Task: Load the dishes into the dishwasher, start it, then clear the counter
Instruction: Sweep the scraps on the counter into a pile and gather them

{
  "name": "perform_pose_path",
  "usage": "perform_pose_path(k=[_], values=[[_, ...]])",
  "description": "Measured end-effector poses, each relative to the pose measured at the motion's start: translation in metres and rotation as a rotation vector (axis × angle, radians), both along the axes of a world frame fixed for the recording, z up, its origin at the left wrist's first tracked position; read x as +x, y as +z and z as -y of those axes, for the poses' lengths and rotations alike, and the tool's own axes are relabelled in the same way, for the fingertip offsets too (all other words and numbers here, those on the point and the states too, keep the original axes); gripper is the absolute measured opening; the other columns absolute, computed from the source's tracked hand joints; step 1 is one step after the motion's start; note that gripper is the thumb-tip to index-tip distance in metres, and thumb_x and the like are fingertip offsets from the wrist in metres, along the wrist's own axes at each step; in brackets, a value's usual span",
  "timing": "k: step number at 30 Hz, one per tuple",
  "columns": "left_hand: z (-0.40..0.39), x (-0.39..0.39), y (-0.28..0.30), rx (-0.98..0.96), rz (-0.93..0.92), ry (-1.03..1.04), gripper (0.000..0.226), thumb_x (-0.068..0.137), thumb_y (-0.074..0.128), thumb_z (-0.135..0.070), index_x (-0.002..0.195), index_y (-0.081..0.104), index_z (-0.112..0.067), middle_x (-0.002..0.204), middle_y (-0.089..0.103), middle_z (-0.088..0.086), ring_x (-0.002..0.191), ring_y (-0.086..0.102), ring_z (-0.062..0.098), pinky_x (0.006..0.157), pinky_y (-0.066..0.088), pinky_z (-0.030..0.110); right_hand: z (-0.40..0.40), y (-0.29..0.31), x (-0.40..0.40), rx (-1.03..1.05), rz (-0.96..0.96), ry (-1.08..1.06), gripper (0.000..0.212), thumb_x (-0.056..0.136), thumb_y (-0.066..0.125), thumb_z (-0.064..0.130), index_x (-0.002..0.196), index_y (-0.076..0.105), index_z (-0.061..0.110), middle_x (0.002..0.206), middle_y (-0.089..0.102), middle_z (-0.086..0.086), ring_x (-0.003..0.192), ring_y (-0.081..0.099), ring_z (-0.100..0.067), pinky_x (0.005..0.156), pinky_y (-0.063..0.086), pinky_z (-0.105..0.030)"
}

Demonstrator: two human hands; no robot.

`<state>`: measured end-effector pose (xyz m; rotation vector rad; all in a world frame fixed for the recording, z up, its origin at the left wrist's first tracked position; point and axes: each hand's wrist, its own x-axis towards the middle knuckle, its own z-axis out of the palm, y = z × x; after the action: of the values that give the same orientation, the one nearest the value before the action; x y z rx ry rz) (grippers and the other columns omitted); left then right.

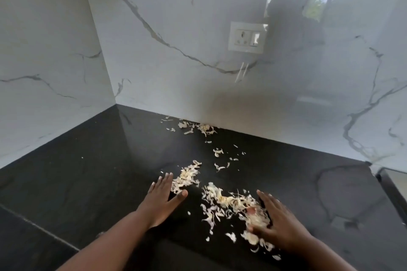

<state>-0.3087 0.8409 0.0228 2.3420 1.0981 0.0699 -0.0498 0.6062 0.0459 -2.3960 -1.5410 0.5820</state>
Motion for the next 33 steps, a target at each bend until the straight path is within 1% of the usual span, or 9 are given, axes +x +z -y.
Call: perform_pose_path(k=[3, 7, 10, 13, 15, 18, 21, 26, 33], values=[[0.031, 0.013, -0.009, 0.123, -0.017, -0.025, 0.124, 0.055, -0.011, -0.098, 0.151, -0.016, -0.019, 0.159, -0.018, -0.003, 0.143, -0.023, 0.006, 0.117, -0.013, 0.028, 0.009, -0.015, -0.022, -0.003, 0.106, 0.001, 0.135, 0.053, 0.025, 0.104, 0.151, -0.021, 0.023, 0.154, -0.024, 0.009, 0.142, -0.024, -0.009, 0.115, -0.012, -0.028], [0.075, 0.021, -0.012, 0.226, -0.027, -0.119, 0.109, 0.068, -0.007, -0.091, 0.146, -0.029, -0.018, 0.151, -0.038, -0.003, 0.137, -0.037, 0.006, 0.115, -0.020, 0.026, -0.014, -0.027, -0.067, 0.053, 0.104, -0.100, 0.126, 0.064, 0.016, 0.098, 0.151, -0.020, 0.014, 0.156, -0.024, 0.004, 0.143, -0.024, -0.012, 0.118, -0.012, -0.031], [0.096, 0.017, -0.014, 0.247, 0.003, -0.128, 0.106, 0.070, -0.007, -0.088, 0.145, -0.030, -0.017, 0.150, -0.041, -0.004, 0.135, -0.040, 0.003, 0.113, -0.024, 0.023, -0.035, -0.027, -0.098, 0.117, 0.046, -0.143, 0.122, 0.067, 0.010, 0.094, 0.153, -0.014, 0.010, 0.163, -0.011, -0.004, 0.147, -0.014, -0.013, 0.119, -0.008, -0.030], [0.103, 0.001, -0.017, 0.221, -0.014, -0.041, 0.106, 0.067, -0.010, -0.089, 0.142, -0.033, -0.018, 0.152, -0.039, -0.002, 0.137, -0.038, 0.008, 0.114, -0.022, 0.027, -0.041, -0.016, -0.108, 0.379, -0.247, -0.308, 0.126, 0.061, 0.015, 0.098, 0.155, 0.008, 0.015, 0.162, 0.015, -0.003, 0.148, 0.013, -0.016, 0.117, 0.017, -0.032], [0.101, -0.015, -0.016, 0.198, -0.054, -0.002, 0.106, 0.068, -0.008, -0.088, 0.142, -0.032, -0.017, 0.153, -0.036, 0.001, 0.139, -0.036, 0.012, 0.114, -0.021, 0.029, -0.030, -0.013, -0.107, 0.569, -0.392, -0.455, 0.125, 0.060, 0.020, 0.099, 0.153, 0.021, 0.015, 0.158, 0.026, -0.006, 0.144, 0.024, -0.017, 0.112, 0.025, -0.033], [0.101, -0.044, -0.014, 0.197, -0.123, -0.001, 0.106, 0.073, 0.000, -0.087, 0.144, -0.030, -0.014, 0.152, -0.035, 0.003, 0.140, -0.033, 0.015, 0.114, -0.020, 0.029, -0.001, -0.016, -0.108, 0.647, -0.383, -0.552, 0.120, 0.061, 0.031, 0.094, 0.150, 0.030, 0.015, 0.154, 0.034, -0.009, 0.140, 0.032, -0.019, 0.107, 0.029, -0.033], [0.101, -0.063, -0.015, 0.225, -0.178, -0.043, 0.108, 0.077, 0.005, -0.088, 0.146, -0.027, -0.013, 0.151, -0.035, 0.003, 0.140, -0.032, 0.016, 0.115, -0.020, 0.030, 0.023, -0.020, -0.113, 0.504, -0.296, -0.499, 0.133, 0.049, 0.035, 0.101, 0.153, 0.023, 0.017, 0.157, 0.030, -0.007, 0.142, 0.030, -0.021, 0.112, 0.029, -0.039], [0.102, -0.061, -0.015, 0.210, -0.236, -0.051, 0.115, 0.073, 0.009, -0.093, 0.146, -0.027, -0.011, 0.154, -0.033, 0.007, 0.141, -0.031, 0.019, 0.117, -0.016, 0.036, 0.036, -0.021, -0.130, 0.075, 0.074, -0.372, 0.148, 0.044, 0.026, 0.105, 0.153, -0.015, 0.013, 0.163, -0.010, -0.004, 0.149, -0.008, -0.018, 0.120, -0.004, -0.034], [0.101, -0.032, -0.014, 0.163, -0.247, 0.182, 0.135, 0.056, 0.004, -0.101, 0.147, -0.023, -0.006, 0.157, -0.027, 0.011, 0.144, -0.026, 0.024, 0.118, -0.013, 0.040, 0.018, -0.021, -0.124, -0.042, 0.160, -0.380, 0.151, 0.040, 0.019, 0.106, 0.144, -0.033, 0.008, 0.157, -0.030, -0.007, 0.146, -0.023, -0.022, 0.119, -0.013, -0.039]])
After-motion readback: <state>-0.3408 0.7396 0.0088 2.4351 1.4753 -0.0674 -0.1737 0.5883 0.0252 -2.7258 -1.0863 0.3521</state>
